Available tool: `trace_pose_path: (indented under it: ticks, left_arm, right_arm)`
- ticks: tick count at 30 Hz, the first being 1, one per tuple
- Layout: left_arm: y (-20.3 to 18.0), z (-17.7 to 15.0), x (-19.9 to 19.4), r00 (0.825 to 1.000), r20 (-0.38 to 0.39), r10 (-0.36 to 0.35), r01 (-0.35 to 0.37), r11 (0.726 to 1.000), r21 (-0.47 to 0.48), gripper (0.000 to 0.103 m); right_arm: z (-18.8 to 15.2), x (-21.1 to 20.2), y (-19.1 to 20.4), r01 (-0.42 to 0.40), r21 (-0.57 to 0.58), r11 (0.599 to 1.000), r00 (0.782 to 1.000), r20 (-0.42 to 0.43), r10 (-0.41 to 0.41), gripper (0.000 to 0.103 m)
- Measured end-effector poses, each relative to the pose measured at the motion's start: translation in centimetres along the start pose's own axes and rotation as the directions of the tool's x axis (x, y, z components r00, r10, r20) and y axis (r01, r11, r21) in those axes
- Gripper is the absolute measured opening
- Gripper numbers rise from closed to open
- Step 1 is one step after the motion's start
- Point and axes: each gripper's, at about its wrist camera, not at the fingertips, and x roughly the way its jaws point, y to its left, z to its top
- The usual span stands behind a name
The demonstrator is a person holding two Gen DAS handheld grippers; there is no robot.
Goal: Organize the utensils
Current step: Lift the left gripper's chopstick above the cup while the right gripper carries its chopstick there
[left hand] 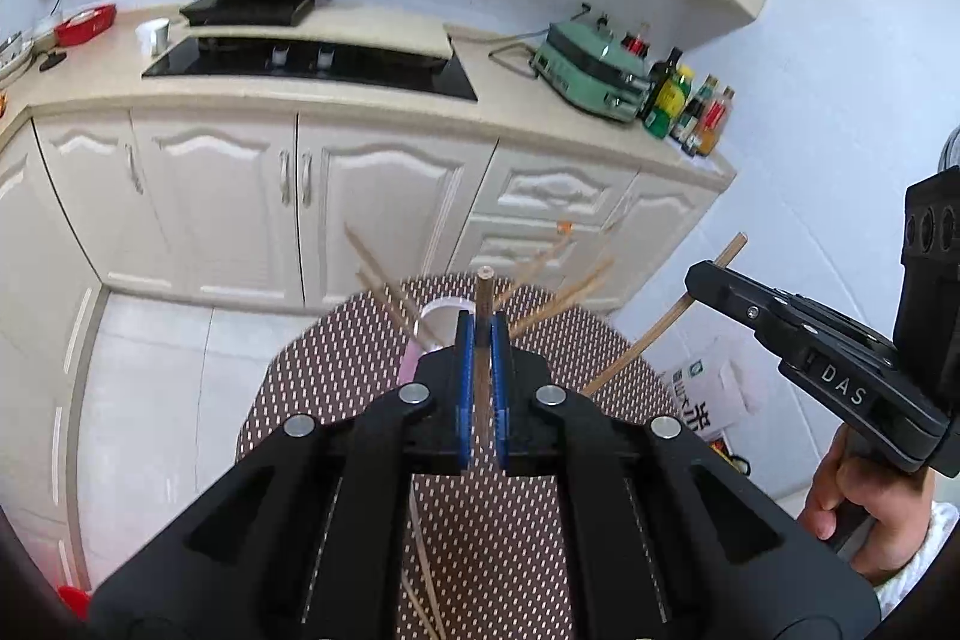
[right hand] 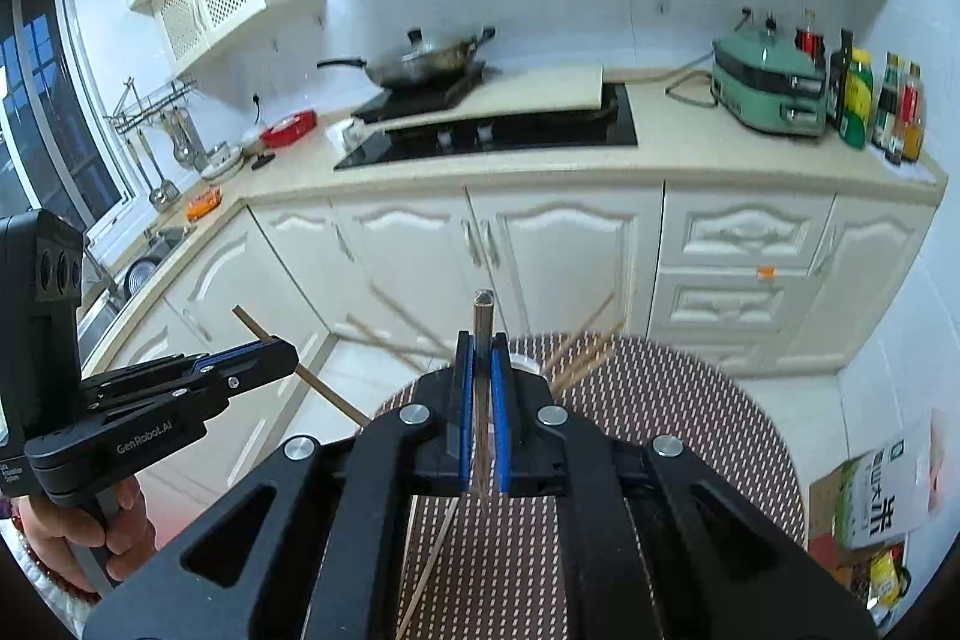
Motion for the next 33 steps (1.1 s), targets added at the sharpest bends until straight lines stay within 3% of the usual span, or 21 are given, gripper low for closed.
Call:
trace_pose_path:
  ticks: [11, 20, 33]
  left_arm:
    - [-0.4, 4.8, 1.1, 0.996, 0.090, 0.020, -0.020, 1.000, -0.001, 0.006]
    - [0.3, 4.3, 4.3, 0.998, 0.030, 0.057, -0.057, 0.998, 0.001, 0.006]
    - [1.0, 1.8, 6.8, 0.995, -0.051, 0.080, -0.080, 0.997, 0.001, 0.006]
  right_arm:
    - [3.8, 1.4, -0.4, 0.012, -0.044, 0.999, 0.997, 0.071, -0.009, 0.005]
    - [3.6, 4.2, -0.9, 0.016, -0.062, 0.998, 0.999, 0.033, -0.014, 0.005]
    - [0.8, 6.8, -1.0, 0.008, -0.048, 0.999, 0.998, -0.070, -0.011, 0.005]
